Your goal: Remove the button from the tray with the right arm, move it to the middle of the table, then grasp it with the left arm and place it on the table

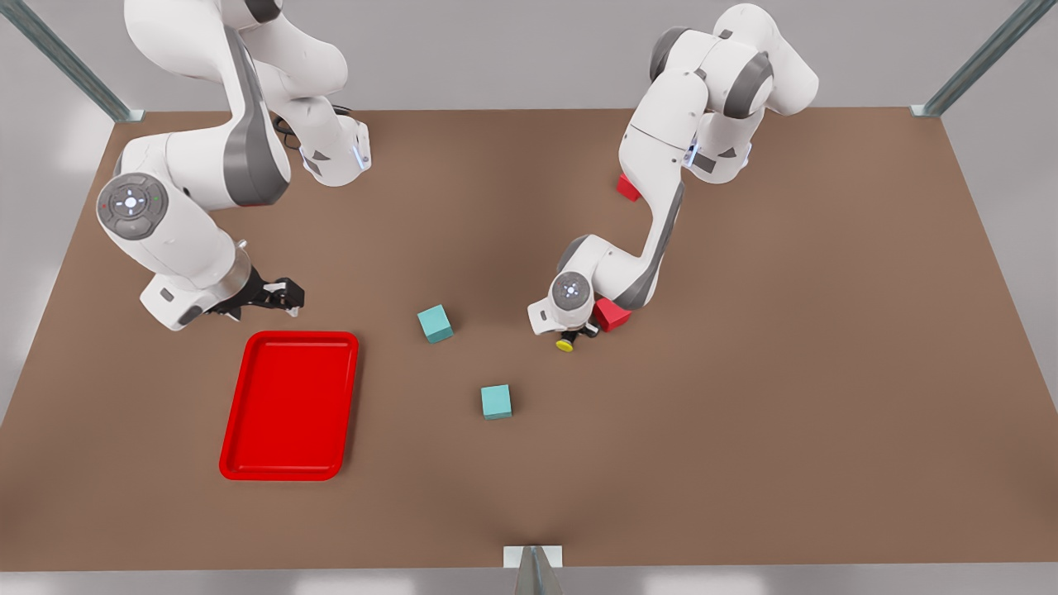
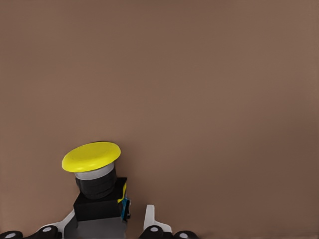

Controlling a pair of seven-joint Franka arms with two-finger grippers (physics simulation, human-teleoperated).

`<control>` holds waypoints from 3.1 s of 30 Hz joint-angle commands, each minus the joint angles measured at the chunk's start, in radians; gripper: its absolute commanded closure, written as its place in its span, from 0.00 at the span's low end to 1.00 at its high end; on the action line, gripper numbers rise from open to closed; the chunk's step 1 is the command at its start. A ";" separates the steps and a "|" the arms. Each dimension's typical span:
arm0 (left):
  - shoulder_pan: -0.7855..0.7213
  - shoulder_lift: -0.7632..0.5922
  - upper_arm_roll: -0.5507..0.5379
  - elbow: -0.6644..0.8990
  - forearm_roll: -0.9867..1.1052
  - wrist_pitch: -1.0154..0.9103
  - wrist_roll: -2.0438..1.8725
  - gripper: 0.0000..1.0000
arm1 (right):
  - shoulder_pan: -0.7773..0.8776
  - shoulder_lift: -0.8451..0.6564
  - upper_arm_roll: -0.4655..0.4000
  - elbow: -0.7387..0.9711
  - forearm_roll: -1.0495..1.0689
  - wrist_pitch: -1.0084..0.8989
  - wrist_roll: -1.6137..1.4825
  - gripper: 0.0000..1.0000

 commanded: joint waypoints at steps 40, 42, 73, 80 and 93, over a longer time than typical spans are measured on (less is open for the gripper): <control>-0.013 -0.010 0.036 0.053 0.122 0.014 -0.379 0.50 | 0.007 0.087 -0.001 0.059 -0.059 0.136 -0.078 0.00; -0.014 -0.004 0.036 0.053 0.141 0.078 -0.493 0.50 | 0.006 0.089 -0.001 0.059 -0.057 0.137 -0.078 0.00; -0.171 0.172 0.038 0.077 1.439 -0.152 -3.078 0.50 | -0.027 0.087 -0.001 0.060 -0.059 0.136 -0.087 0.00; -0.188 0.192 0.036 0.060 1.523 -0.221 -2.782 0.50 | -0.027 0.087 -0.001 0.060 -0.057 0.134 -0.087 0.00; -0.207 0.231 0.035 0.037 1.512 -0.295 -2.384 0.45 | -0.028 0.087 -0.001 0.060 -0.057 0.134 -0.087 0.00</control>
